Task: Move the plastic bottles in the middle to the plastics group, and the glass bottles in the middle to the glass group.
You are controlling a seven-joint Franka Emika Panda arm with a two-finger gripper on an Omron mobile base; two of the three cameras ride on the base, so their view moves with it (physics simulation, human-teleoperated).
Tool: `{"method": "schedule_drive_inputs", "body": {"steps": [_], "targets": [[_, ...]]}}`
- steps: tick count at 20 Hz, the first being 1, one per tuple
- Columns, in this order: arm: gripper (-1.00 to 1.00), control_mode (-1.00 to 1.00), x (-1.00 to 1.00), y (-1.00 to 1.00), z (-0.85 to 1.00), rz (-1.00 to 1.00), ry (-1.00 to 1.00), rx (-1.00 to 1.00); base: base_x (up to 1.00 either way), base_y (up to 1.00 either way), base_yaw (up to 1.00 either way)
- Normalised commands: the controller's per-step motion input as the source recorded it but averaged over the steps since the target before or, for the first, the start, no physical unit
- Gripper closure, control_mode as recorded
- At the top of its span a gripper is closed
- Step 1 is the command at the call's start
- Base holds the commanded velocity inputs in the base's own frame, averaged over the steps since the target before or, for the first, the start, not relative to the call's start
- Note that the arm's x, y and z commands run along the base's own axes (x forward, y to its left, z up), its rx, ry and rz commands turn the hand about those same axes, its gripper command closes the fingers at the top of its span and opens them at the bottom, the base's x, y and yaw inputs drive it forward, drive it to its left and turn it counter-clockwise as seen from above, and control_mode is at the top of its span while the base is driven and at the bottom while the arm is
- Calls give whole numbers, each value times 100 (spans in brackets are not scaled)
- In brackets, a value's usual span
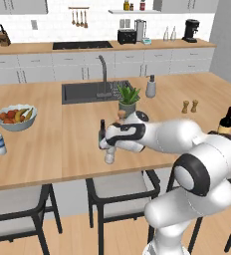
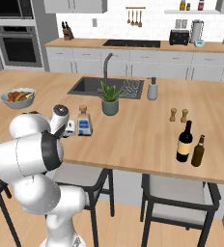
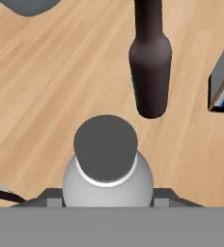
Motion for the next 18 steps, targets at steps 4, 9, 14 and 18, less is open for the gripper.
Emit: {"method": "schedule_drive_inputs", "body": {"steps": [4, 9, 14, 18], "targets": [[100, -100, -36, 64, 23, 31, 18, 0, 0, 0, 0], [100, -100, -8, 84, 29, 30, 7, -11, 0, 0, 0], [100, -100, 4, 96, 23, 26, 1, -15, 0, 0, 0], [100, -100, 13, 100, 4, 23, -1, -7, 0, 0, 0]]}}
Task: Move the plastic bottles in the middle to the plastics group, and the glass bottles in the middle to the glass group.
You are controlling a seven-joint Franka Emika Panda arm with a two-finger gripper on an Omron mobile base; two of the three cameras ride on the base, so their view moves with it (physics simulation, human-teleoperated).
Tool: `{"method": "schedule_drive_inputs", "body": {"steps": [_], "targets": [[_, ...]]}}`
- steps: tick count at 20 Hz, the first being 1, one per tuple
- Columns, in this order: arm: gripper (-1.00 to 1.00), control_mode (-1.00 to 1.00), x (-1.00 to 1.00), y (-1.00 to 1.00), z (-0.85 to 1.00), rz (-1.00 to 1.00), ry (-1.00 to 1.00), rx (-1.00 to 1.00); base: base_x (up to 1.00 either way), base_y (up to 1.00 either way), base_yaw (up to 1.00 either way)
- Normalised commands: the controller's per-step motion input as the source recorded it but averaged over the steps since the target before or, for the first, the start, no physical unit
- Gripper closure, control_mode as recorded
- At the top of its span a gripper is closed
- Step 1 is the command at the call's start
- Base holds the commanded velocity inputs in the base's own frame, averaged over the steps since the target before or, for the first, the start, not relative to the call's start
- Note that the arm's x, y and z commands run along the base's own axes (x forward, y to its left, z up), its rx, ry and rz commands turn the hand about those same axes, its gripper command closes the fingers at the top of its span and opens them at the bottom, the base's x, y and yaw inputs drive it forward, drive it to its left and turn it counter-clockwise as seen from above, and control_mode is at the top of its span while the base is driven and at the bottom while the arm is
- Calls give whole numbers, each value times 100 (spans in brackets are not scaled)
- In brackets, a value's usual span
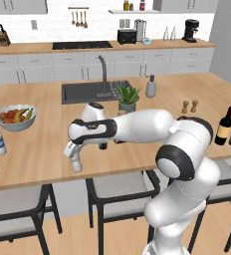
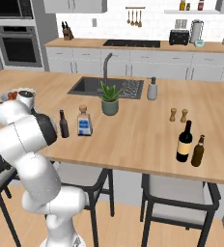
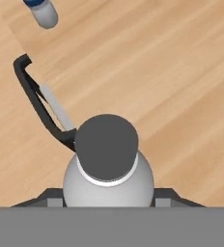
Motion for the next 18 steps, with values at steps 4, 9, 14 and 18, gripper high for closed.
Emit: {"method": "schedule_drive_inputs", "body": {"steps": [4, 9, 14, 18], "targets": [[100, -100, 20, 97, 4, 16, -3, -2, 0, 0, 0], [100, -100, 13, 76, 0, 3, -5, 0, 0, 0, 0], [100, -100, 7, 68, -16, 0, 0, 0, 0, 0, 0], [100, -100, 30, 63, -4, 0, -4, 0, 0, 0, 0]]}}
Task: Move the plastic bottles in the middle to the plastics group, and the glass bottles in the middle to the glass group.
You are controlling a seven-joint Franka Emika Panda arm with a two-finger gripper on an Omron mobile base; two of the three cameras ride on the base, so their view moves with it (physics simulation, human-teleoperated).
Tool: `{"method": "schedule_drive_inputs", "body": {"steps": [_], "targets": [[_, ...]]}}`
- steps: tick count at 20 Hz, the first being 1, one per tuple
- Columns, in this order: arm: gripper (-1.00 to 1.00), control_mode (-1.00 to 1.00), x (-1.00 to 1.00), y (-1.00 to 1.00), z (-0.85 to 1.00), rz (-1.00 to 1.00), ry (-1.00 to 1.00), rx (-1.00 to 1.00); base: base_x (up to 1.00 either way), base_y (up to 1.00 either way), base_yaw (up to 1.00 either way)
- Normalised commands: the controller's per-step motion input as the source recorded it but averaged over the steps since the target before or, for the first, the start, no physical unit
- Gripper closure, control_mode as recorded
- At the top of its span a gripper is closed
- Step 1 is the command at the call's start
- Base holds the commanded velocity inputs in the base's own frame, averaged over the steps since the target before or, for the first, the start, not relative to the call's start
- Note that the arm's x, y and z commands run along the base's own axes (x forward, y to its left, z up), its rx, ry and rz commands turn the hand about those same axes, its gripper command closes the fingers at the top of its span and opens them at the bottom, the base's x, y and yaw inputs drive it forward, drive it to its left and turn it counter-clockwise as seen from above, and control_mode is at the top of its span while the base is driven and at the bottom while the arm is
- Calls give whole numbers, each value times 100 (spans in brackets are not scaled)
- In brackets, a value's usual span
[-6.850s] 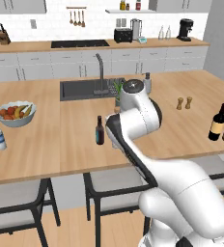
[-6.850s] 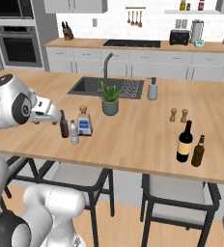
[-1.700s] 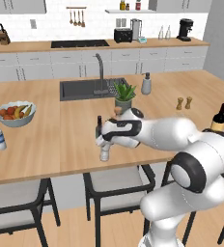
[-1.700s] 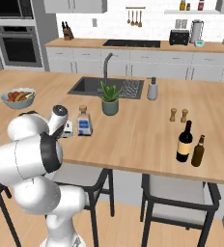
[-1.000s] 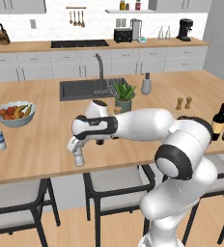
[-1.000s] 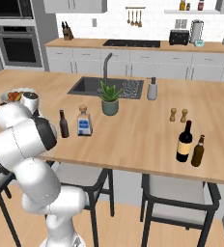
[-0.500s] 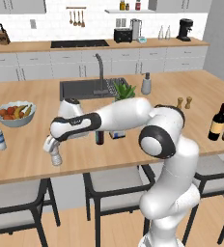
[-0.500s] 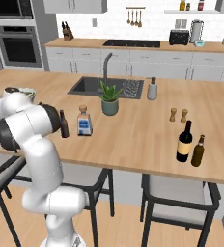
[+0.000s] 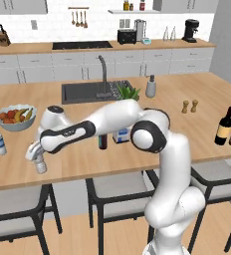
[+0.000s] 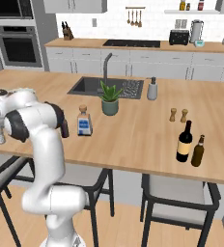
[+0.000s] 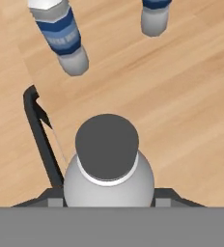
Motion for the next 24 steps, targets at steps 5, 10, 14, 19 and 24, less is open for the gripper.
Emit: {"method": "schedule_drive_inputs", "body": {"steps": [5, 10, 14, 19, 24], "targets": [[100, -100, 26, 57, -6, 0, -6, 2, 0, 0, 0], [100, -100, 23, 53, -14, 0, -8, 8, 0, 0, 0], [100, -100, 27, 43, -19, 0, -3, 14, 0, 0, 0], [100, -100, 24, 36, -30, 0, -3, 17, 0, 0, 0], [100, -100, 21, 29, -25, 0, -6, 2, 0, 0, 0]]}}
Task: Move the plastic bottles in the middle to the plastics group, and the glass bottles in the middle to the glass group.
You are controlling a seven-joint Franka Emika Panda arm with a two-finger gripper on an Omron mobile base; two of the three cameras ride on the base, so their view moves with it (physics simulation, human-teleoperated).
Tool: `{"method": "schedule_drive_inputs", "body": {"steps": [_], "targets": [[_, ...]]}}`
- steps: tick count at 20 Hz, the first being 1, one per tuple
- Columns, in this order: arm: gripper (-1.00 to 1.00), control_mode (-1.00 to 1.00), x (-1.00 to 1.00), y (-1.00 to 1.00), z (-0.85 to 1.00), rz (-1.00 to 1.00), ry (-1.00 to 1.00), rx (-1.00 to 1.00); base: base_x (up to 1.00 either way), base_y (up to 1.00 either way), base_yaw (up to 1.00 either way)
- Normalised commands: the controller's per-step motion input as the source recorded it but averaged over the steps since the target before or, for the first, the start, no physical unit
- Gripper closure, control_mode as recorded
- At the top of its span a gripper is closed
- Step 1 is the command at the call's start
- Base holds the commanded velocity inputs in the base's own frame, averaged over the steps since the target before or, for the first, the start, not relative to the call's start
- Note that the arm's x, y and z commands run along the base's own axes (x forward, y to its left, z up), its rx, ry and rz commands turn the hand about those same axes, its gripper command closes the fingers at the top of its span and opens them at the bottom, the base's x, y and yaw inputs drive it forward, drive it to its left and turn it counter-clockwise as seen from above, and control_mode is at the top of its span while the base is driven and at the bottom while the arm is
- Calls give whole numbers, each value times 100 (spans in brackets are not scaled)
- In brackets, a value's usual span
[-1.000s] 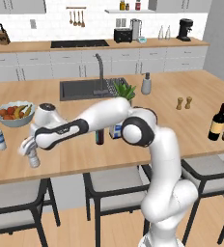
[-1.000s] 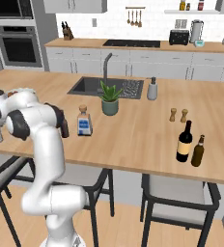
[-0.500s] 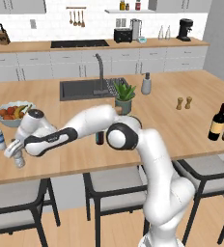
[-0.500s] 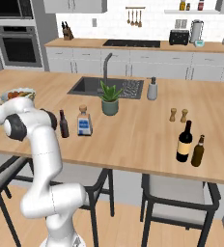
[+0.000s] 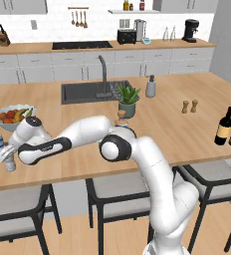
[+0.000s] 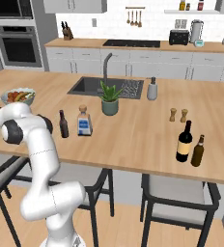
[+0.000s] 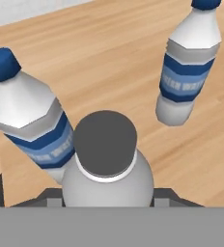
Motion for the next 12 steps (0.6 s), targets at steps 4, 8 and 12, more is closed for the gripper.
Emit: {"method": "schedule_drive_inputs", "body": {"steps": [4, 8, 12], "targets": [[100, -100, 12, 20, -31, 0, 0, -3, 0, 0, 0], [100, -100, 5, 7, -50, 0, 0, -4, 0, 0, 0], [100, -100, 5, 0, -60, 0, -4, 0, 0, 0, 0]]}}
